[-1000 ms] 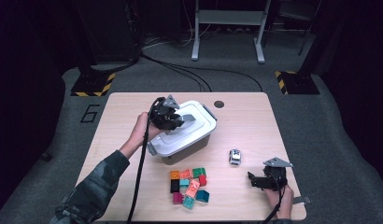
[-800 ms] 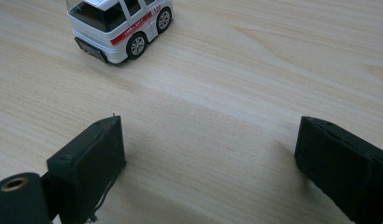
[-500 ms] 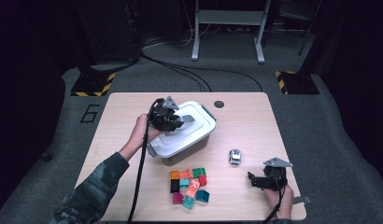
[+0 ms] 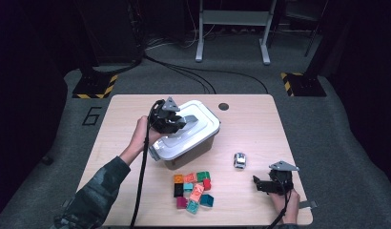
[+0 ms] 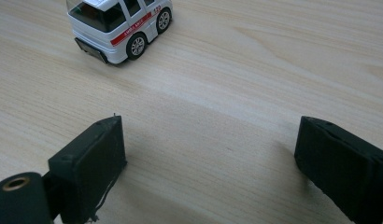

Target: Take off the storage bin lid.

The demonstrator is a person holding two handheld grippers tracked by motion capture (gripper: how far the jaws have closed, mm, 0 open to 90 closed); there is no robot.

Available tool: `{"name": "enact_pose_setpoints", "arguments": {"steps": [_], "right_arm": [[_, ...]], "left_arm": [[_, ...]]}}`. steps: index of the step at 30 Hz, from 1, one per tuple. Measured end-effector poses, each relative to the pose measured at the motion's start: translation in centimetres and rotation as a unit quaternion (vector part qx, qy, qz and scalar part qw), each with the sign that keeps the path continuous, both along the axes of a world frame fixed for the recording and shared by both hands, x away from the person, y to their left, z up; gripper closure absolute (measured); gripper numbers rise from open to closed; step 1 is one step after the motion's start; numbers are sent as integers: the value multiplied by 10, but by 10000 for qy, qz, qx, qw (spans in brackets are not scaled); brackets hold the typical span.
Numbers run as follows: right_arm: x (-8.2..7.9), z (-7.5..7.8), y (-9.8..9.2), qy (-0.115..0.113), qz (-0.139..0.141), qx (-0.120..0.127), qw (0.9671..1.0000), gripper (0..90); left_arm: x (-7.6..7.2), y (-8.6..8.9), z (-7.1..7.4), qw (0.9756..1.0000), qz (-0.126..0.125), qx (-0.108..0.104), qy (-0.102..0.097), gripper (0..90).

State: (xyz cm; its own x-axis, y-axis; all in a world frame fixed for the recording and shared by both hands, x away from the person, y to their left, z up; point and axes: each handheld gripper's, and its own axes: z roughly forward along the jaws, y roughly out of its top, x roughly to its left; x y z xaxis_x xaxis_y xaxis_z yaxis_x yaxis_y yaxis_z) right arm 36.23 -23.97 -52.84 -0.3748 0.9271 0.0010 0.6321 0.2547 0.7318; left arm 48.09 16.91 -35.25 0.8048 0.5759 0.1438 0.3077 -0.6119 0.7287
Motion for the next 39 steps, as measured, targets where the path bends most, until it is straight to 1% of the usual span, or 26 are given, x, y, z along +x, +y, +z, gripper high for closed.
{"name": "enact_pose_setpoints", "arguments": {"steps": [5, 6, 7, 8, 11, 13, 14, 15, 16, 17, 18, 21, 22, 23, 24, 27, 28, 29, 31, 32, 34, 35, 36, 37, 38, 39], "right_arm": [[0, 0, 0, -1, -1, 1, 10000, 79], [0, 0, 0, 2, -8, 8, 10000, 79], [0, 0, 0, 2, -8, 8, 10000, 79], [0, 0, 0, 3, -7, 4, 10000, 79], [0, 0, 1, 0, -39, 42, 10000, 79], [0, 0, 1, 0, -35, 38, 10000, 79], [0, 0, 0, -9, -26, 27, 10000, 80], [0, 0, 0, -9, -26, 27, 10000, 80], [0, 0, 0, -17, -8, 18, 10000, 80], [0, 0, 0, -17, -8, 18, 10000, 80], [0, 0, 1, -13, -28, 57, 10000, 80], [0, 0, 1, 5, -45, 70, 10000, 80], [0, 0, 1, 3, -42, 67, 10000, 80], [0, 0, 1, 3, -43, 67, 10000, 80], [0, 0, 1, -1, -36, 29, 10000, 80], [0, 0, 1, -1, -42, 34, 10000, 80], [0, 0, 1, -2, -48, 37, 10000, 81], [0, 0, 1, -2, -48, 37, 10000, 81], [0, 0, 1, -2, -51, 39, 10000, 81], [0, 0, 0, -3, -18, 0, 10000, 81], [0, 0, 0, -4, -28, 12, 10000, 81], [0, 0, 0, -4, -28, 12, 10000, 81], [0, 0, 0, -5, -21, 2, 10000, 81], [0, 0, 0, -5, -21, 2, 10000, 81], [0, 0, 0, -4, -14, -6, 10000, 81], [0, 0, 0, -4, -14, -6, 10000, 81]], "left_arm": [[-3, 10, 13, 9997, 74, -125, -171, 667], [-4, 15, 18, 9996, 126, -153, -224, 667], [-4, 15, 18, 9996, 126, -153, -224, 667], [-5, 19, 22, 9993, 164, -172, -289, 667], [-6, 24, 26, 9991, 207, -154, -322, 667], [-7, 27, 30, 9990, 236, -177, -346, 667], [-9, 31, 33, 9986, 299, -227, -381, 667], [-9, 31, 33, 9986, 299, -227, -381, 667], [-9, 35, 35, 9983, 334, -187, -438, 667], [-9, 35, 35, 9983, 334, -187, -438, 667], [-9, 41, 38, 9979, 406, -230, -442, 667], [-9, 46, 40, 9977, 449, -229, -444, 667], [-9, 51, 43, 9971, 511, -259, -501, 667], [-9, 51, 43, 9971, 511, -259, -501, 667], [-9, 57, 45, 9963, 607, -284, -538, 667], [-9, 62, 47, 9957, 673, -261, -574, 667], [-9, 65, 48, 9949, 747, -307, -610, 667], [-8, 68, 49, 9944, 778, -280, -663, 667], [-8, 74, 50, 9937, 837, -273, -695, 667], [-8, 76, 50, 9936, 869, -290, -667, 667], [-6, 83, 51, 9924, 967, -293, -701, 667], [-6, 83, 51, 9924, 967, -293, -701, 667], [-5, 89, 51, 9912, 1072, -277, -730, 667], [-5, 89, 51, 9912, 1072, -277, -730, 667], [-3, 95, 51, 9897, 1189, -280, -748, 667], [-3, 95, 51, 9897, 1189, -280, -748, 667]]}}
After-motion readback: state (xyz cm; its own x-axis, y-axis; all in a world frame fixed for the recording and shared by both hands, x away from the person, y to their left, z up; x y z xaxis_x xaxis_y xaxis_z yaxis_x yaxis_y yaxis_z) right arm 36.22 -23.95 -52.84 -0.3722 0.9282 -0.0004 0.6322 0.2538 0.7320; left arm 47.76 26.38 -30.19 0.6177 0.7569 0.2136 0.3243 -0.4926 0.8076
